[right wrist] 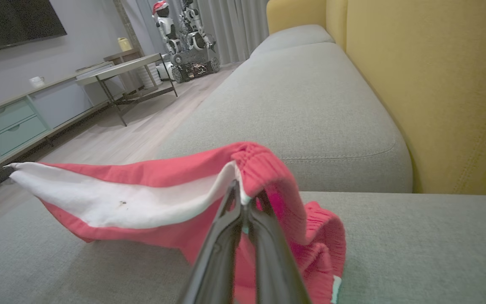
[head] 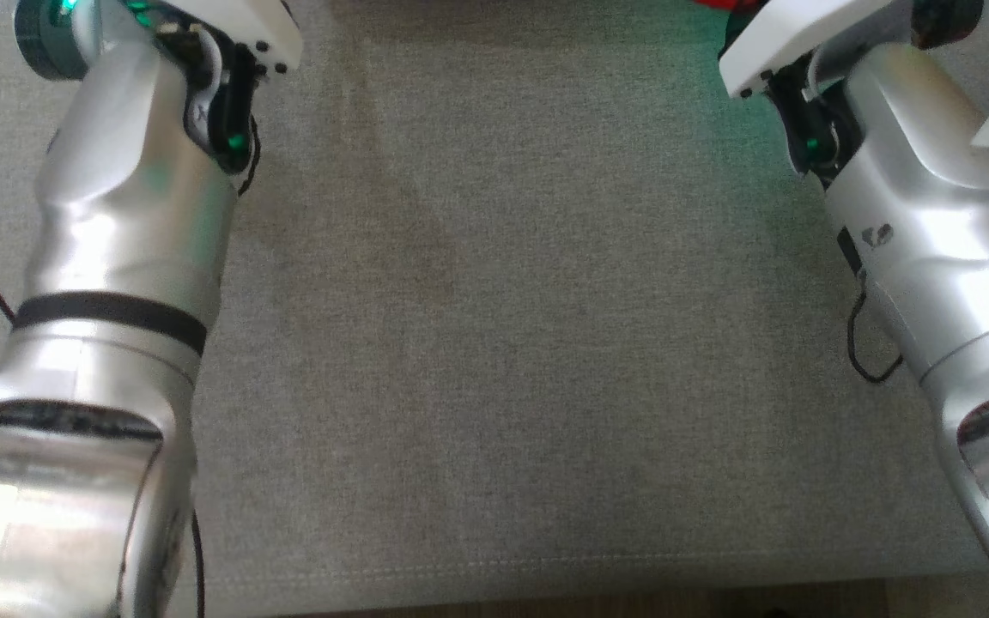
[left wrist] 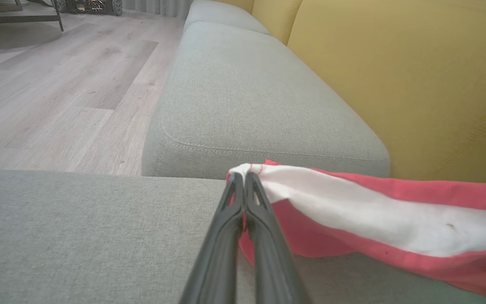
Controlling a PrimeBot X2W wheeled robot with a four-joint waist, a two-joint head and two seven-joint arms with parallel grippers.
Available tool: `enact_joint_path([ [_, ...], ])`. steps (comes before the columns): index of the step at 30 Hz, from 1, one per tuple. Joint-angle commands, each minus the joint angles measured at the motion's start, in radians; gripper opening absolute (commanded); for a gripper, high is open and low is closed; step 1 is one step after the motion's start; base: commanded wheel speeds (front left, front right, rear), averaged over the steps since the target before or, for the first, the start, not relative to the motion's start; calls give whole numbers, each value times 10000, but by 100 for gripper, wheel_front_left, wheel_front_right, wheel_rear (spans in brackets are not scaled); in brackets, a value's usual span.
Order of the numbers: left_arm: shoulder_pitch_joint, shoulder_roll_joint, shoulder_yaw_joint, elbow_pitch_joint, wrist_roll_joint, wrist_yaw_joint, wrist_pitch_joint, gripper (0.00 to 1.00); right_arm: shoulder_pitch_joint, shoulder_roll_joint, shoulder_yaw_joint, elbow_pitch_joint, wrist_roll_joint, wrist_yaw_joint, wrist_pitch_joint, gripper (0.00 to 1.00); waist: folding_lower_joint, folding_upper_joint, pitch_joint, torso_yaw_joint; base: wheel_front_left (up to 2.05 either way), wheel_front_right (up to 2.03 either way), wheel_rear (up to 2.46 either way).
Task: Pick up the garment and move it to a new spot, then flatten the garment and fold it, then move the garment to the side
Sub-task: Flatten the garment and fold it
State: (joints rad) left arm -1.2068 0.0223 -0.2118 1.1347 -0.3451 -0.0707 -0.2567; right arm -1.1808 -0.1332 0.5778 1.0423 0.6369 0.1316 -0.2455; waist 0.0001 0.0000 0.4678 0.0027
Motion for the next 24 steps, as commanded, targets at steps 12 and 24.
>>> enact_joint_path([
  [12,5384,292,754,-4928,7,-140,-51,0,4861,-622,-1369,-3613,-1579,-9,-160,0,-1,0,-1251,-138,0,0,0],
  [24,10626,393,1214,-9050,544,482,21,0,9847,-362,-2671,-6752,-2847,-9,-2,0,-1,0,-2706,-203,0,0,0],
])
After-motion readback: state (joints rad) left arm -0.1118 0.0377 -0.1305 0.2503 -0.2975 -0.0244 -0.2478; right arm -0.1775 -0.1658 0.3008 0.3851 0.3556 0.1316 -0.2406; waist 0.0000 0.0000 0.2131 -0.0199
